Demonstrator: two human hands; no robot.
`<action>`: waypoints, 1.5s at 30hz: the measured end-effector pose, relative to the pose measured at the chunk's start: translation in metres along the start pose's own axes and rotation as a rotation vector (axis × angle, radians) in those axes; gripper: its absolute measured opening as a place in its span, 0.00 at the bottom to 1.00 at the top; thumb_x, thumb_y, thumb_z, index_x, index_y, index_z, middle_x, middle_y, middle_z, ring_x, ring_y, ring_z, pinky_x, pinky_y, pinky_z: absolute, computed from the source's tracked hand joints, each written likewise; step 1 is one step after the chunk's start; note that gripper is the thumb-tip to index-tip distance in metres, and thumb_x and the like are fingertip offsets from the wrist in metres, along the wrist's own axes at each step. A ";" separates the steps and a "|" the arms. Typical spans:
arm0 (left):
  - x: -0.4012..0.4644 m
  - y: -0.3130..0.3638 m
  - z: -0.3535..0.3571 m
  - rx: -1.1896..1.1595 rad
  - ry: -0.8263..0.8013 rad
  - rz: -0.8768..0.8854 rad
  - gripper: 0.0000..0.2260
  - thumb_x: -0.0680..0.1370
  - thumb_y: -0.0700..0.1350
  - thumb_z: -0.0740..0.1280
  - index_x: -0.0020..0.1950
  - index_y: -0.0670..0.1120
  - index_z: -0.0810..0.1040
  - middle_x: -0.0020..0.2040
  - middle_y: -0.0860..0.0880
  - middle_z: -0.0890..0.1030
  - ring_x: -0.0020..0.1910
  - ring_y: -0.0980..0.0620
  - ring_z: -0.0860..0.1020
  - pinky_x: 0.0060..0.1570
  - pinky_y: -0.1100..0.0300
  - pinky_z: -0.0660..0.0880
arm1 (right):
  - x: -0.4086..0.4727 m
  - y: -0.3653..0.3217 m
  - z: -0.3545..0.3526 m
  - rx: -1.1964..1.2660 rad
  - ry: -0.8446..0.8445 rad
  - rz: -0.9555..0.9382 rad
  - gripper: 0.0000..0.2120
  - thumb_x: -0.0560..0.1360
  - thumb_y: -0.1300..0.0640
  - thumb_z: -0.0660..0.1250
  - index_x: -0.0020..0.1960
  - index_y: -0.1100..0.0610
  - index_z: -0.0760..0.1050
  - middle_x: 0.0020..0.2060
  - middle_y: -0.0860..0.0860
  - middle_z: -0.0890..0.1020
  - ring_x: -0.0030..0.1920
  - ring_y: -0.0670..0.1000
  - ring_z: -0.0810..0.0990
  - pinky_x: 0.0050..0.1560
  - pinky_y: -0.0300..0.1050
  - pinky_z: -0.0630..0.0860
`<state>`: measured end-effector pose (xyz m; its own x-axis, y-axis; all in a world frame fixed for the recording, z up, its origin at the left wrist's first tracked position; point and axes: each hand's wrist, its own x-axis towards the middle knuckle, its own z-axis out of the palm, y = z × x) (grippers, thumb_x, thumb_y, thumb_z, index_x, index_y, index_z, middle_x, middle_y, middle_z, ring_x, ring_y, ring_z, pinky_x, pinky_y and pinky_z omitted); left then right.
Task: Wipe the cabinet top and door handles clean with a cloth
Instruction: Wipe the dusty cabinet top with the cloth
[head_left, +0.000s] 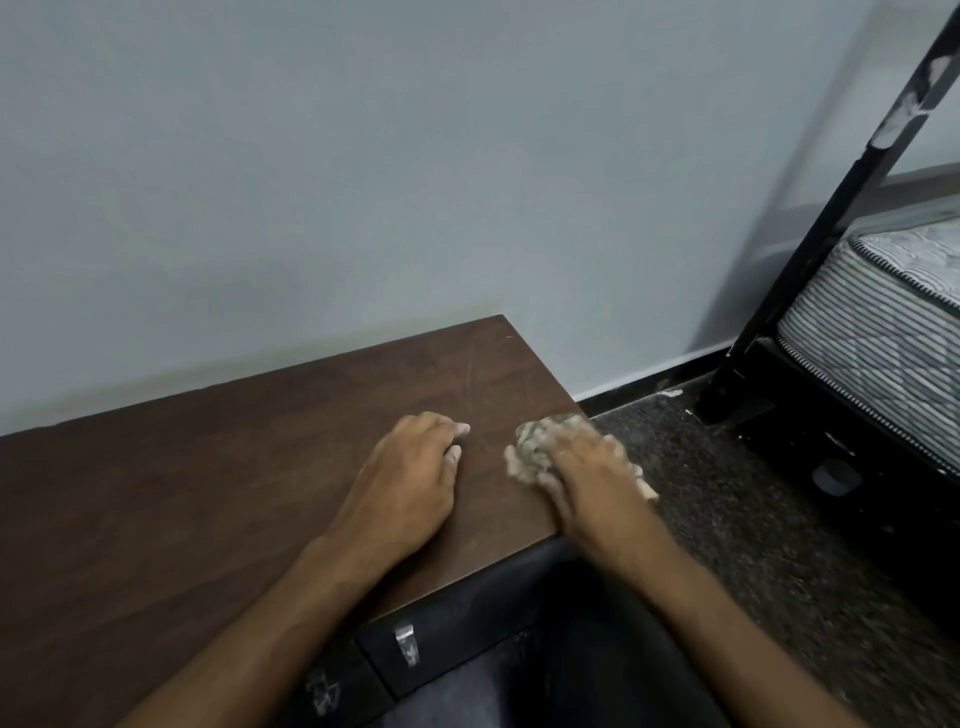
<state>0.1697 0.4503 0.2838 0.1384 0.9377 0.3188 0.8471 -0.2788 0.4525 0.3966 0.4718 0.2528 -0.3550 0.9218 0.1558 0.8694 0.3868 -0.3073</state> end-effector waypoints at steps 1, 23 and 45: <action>0.001 -0.002 0.000 0.011 0.027 -0.022 0.12 0.81 0.43 0.62 0.63 0.47 0.79 0.58 0.53 0.80 0.59 0.53 0.75 0.61 0.58 0.71 | -0.008 -0.018 0.005 0.029 -0.033 -0.068 0.25 0.80 0.44 0.51 0.74 0.48 0.67 0.75 0.48 0.69 0.79 0.53 0.60 0.78 0.58 0.55; 0.044 -0.030 -0.014 0.040 0.035 -0.202 0.15 0.83 0.46 0.58 0.66 0.46 0.76 0.62 0.50 0.78 0.62 0.50 0.74 0.63 0.53 0.71 | 0.165 0.015 0.025 0.056 -0.025 -0.121 0.20 0.82 0.45 0.58 0.72 0.48 0.70 0.73 0.50 0.71 0.76 0.54 0.65 0.75 0.59 0.62; 0.041 -0.016 0.002 -0.057 -0.045 -0.064 0.15 0.82 0.47 0.59 0.68 0.48 0.75 0.64 0.53 0.77 0.64 0.54 0.72 0.65 0.60 0.67 | 0.085 0.032 0.004 0.109 -0.049 -0.161 0.26 0.80 0.45 0.55 0.75 0.54 0.69 0.73 0.50 0.72 0.75 0.53 0.66 0.77 0.53 0.61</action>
<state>0.1630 0.4939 0.2885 0.1083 0.9620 0.2507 0.8244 -0.2279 0.5181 0.3930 0.5628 0.2522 -0.5054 0.8468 0.1660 0.7584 0.5277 -0.3826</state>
